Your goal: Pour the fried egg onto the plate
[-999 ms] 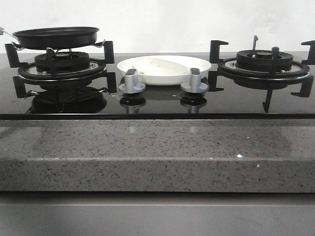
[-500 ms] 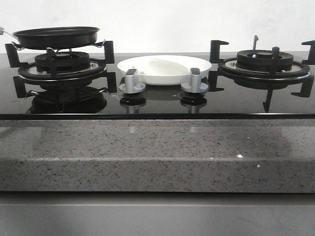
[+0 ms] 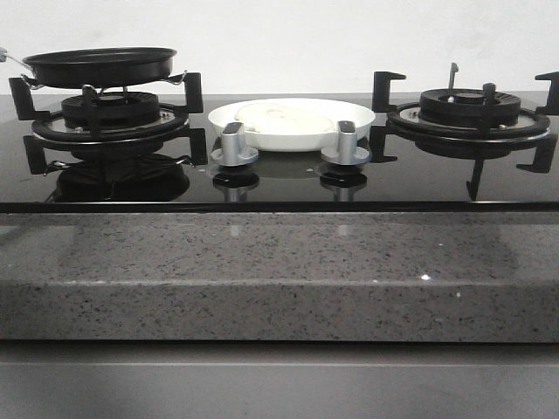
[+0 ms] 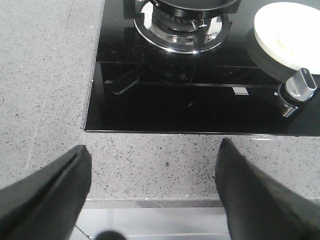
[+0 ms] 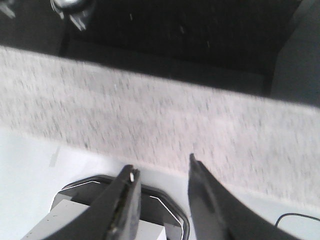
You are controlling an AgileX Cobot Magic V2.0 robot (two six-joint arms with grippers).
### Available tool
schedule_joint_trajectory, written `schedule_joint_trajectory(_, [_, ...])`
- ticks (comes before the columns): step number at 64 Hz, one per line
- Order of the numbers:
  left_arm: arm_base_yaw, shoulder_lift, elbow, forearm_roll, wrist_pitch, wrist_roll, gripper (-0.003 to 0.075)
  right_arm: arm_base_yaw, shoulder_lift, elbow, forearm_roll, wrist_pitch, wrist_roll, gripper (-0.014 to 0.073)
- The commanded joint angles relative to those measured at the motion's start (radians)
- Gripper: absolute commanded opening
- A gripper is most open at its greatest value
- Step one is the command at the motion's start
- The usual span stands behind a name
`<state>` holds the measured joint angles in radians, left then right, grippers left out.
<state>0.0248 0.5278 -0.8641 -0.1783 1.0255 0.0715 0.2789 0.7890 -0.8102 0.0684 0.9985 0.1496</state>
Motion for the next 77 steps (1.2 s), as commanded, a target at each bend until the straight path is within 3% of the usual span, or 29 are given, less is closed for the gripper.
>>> schedule_joint_trajectory(1, [-0.008, 0.007, -0.022, -0.018, -0.065, -0.007, 0.0516, 0.0, -0.062, 0.004, -0.01, -0.058, -0.012, 0.0276])
schedule_joint_trajectory(23, [-0.008, 0.007, -0.022, -0.018, -0.065, -0.007, 0.0514, 0.0, -0.174, 0.029, -0.012, -0.051, -0.012, 0.0272])
schedule_joint_trajectory(33, [-0.008, 0.007, -0.022, -0.018, -0.079, -0.007, 0.0507, 0.0, -0.174, 0.029, -0.012, -0.047, -0.012, 0.0156])
schedule_joint_trajectory(39, [-0.008, 0.007, -0.022, -0.018, -0.079, -0.007, 0.0445, 0.0, -0.174, 0.029, -0.012, -0.047, -0.012, 0.0048])
schedule_joint_trajectory(48, [-0.008, 0.007, -0.022, -0.018, -0.079, -0.007, 0.0265, 0.0, -0.174, 0.029, -0.012, -0.047, -0.012, -0.0072])
schedule_joint_trajectory(62, [-0.008, 0.007, -0.022, -0.018, -0.08, -0.007, 0.0006, 0.0, -0.174, 0.029, -0.012, -0.047, -0.012, -0.0069])
schedule_joint_trajectory(77, [-0.008, 0.007, -0.022, -0.018, -0.082, -0.007, -0.0019, 0.0, -0.174, 0.029, -0.012, -0.015, -0.012, -0.0069])
